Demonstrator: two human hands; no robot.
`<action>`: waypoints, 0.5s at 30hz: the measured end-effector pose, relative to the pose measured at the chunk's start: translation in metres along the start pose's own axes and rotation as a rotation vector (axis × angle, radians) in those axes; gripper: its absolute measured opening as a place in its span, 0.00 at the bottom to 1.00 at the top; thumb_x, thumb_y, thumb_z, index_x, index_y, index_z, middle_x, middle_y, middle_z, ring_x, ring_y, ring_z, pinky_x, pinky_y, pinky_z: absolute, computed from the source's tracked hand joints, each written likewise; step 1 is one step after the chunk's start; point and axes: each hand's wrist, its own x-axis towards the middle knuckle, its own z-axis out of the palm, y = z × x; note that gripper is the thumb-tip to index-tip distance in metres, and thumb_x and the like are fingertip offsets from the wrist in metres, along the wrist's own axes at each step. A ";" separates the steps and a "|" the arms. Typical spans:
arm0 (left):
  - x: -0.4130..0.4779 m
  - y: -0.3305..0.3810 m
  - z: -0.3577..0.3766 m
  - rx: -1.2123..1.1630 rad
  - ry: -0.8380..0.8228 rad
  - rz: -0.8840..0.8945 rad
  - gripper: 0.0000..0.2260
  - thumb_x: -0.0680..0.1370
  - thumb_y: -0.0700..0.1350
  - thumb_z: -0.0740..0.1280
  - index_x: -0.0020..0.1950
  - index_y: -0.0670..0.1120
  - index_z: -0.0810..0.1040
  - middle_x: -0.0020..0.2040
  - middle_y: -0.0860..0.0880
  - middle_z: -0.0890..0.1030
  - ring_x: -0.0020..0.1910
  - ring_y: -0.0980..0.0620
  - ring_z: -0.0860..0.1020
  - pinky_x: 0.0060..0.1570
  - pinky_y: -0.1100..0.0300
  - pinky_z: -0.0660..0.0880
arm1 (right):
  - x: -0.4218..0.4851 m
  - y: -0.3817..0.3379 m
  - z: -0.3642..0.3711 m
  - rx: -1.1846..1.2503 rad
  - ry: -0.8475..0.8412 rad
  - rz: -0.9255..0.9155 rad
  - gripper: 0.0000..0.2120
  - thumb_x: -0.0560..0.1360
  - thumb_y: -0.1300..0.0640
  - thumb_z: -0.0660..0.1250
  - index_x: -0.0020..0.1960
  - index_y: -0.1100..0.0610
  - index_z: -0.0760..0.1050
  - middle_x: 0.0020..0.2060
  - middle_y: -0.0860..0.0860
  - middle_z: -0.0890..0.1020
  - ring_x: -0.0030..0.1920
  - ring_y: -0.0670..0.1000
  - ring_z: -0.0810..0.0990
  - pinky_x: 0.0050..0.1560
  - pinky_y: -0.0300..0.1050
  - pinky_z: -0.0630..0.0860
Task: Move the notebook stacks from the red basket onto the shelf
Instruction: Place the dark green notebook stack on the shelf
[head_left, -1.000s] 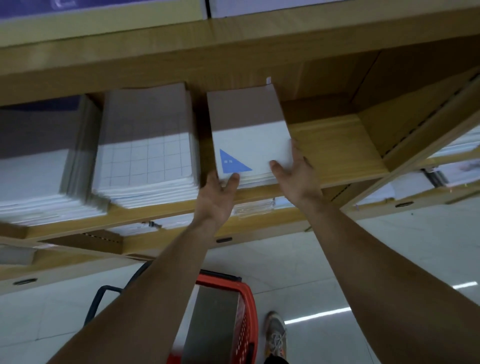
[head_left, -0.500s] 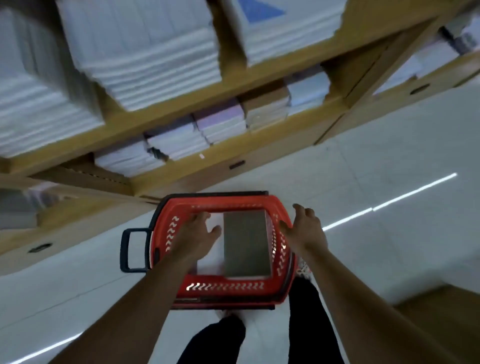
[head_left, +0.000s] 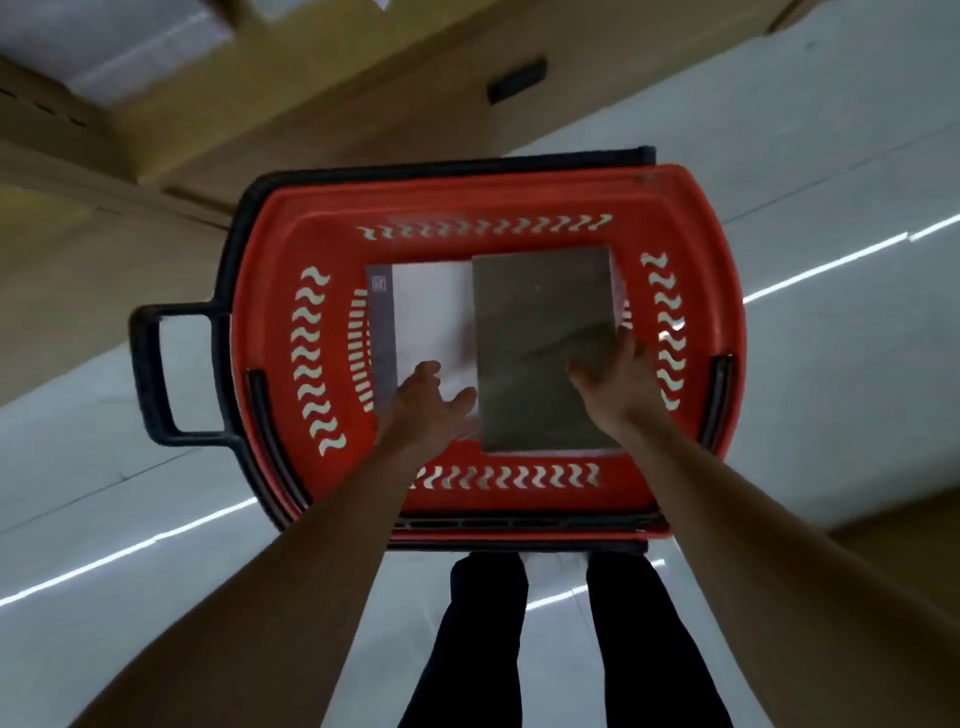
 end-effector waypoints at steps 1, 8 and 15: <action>0.008 -0.004 0.008 -0.010 -0.011 0.004 0.30 0.78 0.60 0.66 0.75 0.50 0.63 0.73 0.47 0.72 0.67 0.44 0.75 0.62 0.45 0.76 | 0.008 0.003 0.009 0.019 -0.007 0.029 0.35 0.79 0.45 0.67 0.78 0.57 0.56 0.72 0.60 0.68 0.69 0.61 0.73 0.62 0.55 0.75; 0.036 -0.020 0.035 -0.058 -0.016 0.052 0.29 0.78 0.60 0.66 0.75 0.50 0.64 0.71 0.49 0.74 0.67 0.47 0.75 0.64 0.46 0.74 | 0.035 0.021 0.041 0.081 0.002 0.067 0.44 0.75 0.34 0.66 0.79 0.53 0.49 0.71 0.62 0.71 0.68 0.63 0.74 0.64 0.60 0.75; 0.037 -0.032 0.030 -0.091 -0.032 0.045 0.27 0.79 0.57 0.67 0.74 0.51 0.65 0.69 0.50 0.75 0.65 0.48 0.76 0.63 0.46 0.75 | 0.039 0.023 0.039 0.159 -0.023 0.113 0.56 0.63 0.27 0.71 0.79 0.46 0.46 0.74 0.59 0.66 0.72 0.64 0.68 0.68 0.62 0.71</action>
